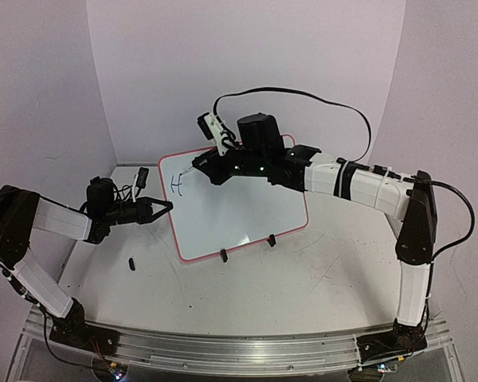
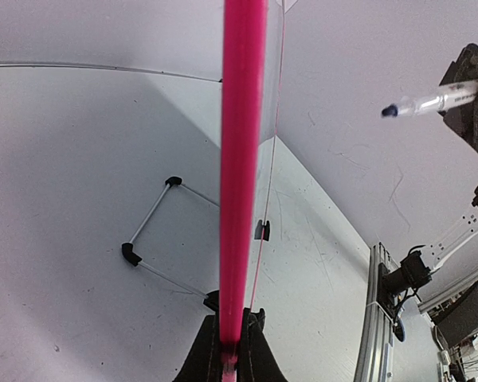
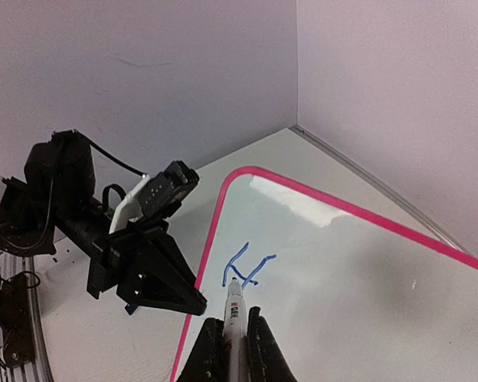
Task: Write a sentence on the whiteboard
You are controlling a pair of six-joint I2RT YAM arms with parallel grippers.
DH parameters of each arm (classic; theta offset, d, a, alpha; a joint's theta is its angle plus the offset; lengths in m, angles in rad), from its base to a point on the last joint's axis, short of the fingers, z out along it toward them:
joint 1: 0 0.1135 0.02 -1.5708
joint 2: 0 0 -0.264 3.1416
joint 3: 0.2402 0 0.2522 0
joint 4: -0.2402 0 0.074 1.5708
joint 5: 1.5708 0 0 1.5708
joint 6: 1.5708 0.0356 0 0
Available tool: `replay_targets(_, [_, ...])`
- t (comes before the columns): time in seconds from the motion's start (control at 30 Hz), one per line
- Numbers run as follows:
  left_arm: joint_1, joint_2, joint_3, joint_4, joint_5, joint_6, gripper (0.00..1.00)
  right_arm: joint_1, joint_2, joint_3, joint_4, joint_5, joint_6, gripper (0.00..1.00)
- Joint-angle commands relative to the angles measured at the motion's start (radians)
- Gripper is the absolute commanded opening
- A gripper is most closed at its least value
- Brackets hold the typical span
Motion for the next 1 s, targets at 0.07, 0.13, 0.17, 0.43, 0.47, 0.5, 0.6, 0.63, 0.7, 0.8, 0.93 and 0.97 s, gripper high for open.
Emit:
replay_targets(0.07, [-0.001, 0.011, 0.028, -0.009, -0.024, 0.001, 0.00, -0.035, -0.032, -0.010, 0.063, -0.041, 0.042, 0.00])
replay_targets(0.13, [-0.001, 0.013, 0.030, -0.011, -0.025, 0.002, 0.00, -0.034, -0.023, -0.011, 0.062, -0.049, 0.046, 0.00])
replay_targets(0.17, [-0.001, 0.015, 0.032, -0.011, -0.024, 0.002, 0.00, -0.034, -0.026, -0.016, 0.063, -0.044, 0.044, 0.00])
replay_targets(0.43, [-0.001, 0.016, 0.033, -0.017, -0.026, 0.005, 0.00, -0.030, -0.030, -0.040, 0.067, -0.041, 0.045, 0.00])
replay_targets(0.47, [-0.001, 0.013, 0.031, -0.018, -0.026, 0.005, 0.00, -0.030, -0.034, -0.048, 0.068, -0.038, 0.047, 0.00])
replay_targets(0.5, [-0.001, 0.009, 0.030, -0.019, -0.028, 0.006, 0.00, -0.031, -0.037, -0.054, 0.072, -0.037, 0.049, 0.00])
replay_targets(0.6, [-0.001, 0.002, 0.028, -0.022, -0.031, 0.009, 0.00, -0.033, -0.035, -0.055, 0.072, -0.031, 0.054, 0.00])
replay_targets(0.63, [-0.001, 0.002, 0.029, -0.024, -0.031, 0.010, 0.00, -0.033, -0.031, -0.052, 0.072, -0.030, 0.056, 0.00])
replay_targets(0.7, [0.000, 0.004, 0.034, -0.027, -0.028, 0.010, 0.00, -0.033, -0.022, -0.042, 0.072, -0.030, 0.056, 0.00])
replay_targets(0.8, [0.000, 0.002, 0.034, -0.029, -0.027, 0.011, 0.00, -0.033, -0.002, -0.021, 0.070, -0.029, 0.055, 0.00])
replay_targets(0.93, [0.000, 0.003, 0.032, -0.029, -0.024, 0.010, 0.00, -0.033, 0.006, -0.010, 0.069, -0.016, 0.059, 0.00])
replay_targets(0.97, [-0.001, 0.004, 0.032, -0.028, -0.025, 0.010, 0.00, -0.033, 0.013, -0.003, 0.066, -0.014, 0.059, 0.00])
